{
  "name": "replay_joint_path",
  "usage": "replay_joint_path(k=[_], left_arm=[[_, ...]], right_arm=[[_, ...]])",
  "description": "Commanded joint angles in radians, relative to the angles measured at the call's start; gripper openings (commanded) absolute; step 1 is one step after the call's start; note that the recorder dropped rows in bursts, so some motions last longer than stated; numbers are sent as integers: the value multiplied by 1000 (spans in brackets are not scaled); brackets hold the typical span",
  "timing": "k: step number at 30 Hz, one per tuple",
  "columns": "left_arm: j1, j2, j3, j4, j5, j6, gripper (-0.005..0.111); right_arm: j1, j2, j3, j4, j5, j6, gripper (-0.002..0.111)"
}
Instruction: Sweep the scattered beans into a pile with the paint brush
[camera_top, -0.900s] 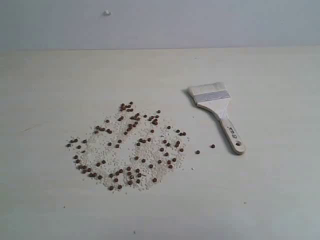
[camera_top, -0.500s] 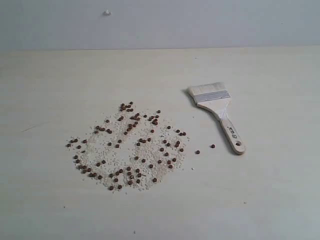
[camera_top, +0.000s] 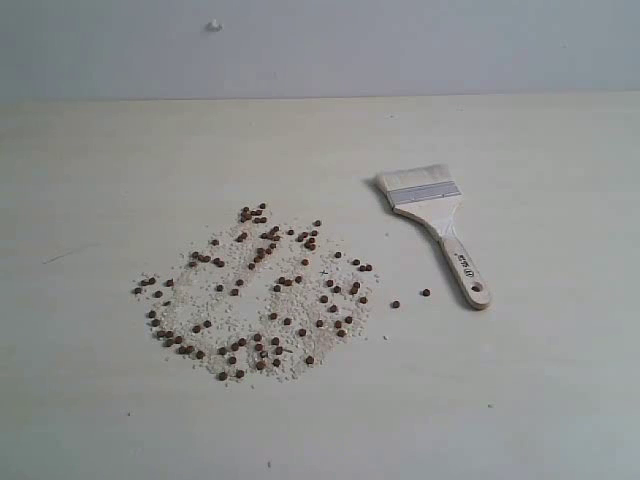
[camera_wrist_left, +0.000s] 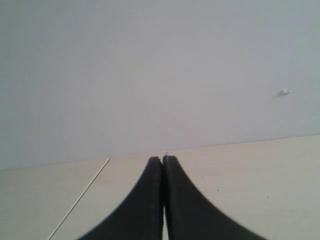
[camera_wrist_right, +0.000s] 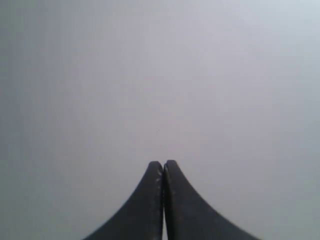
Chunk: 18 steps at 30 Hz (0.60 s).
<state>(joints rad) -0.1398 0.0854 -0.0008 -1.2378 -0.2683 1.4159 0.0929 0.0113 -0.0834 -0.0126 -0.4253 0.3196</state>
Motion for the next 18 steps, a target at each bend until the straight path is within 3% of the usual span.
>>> replay_joint_path(k=[1,5,12,18], left_arm=[[1,-7,1,-2,1,-1,0],[1,-7,1,-2,1,-1,0],[1,-7,1,-2,1,-1,0],[1,-7,1,-2,1,-1,0]], right_arm=[[-1,94,-117,-129,25,9,0],[-1,262,-277,-132,223,9,0],[-1,764,-643,-136,926,-8,0],[-1,1188,-881,128,1443,-123,0]])
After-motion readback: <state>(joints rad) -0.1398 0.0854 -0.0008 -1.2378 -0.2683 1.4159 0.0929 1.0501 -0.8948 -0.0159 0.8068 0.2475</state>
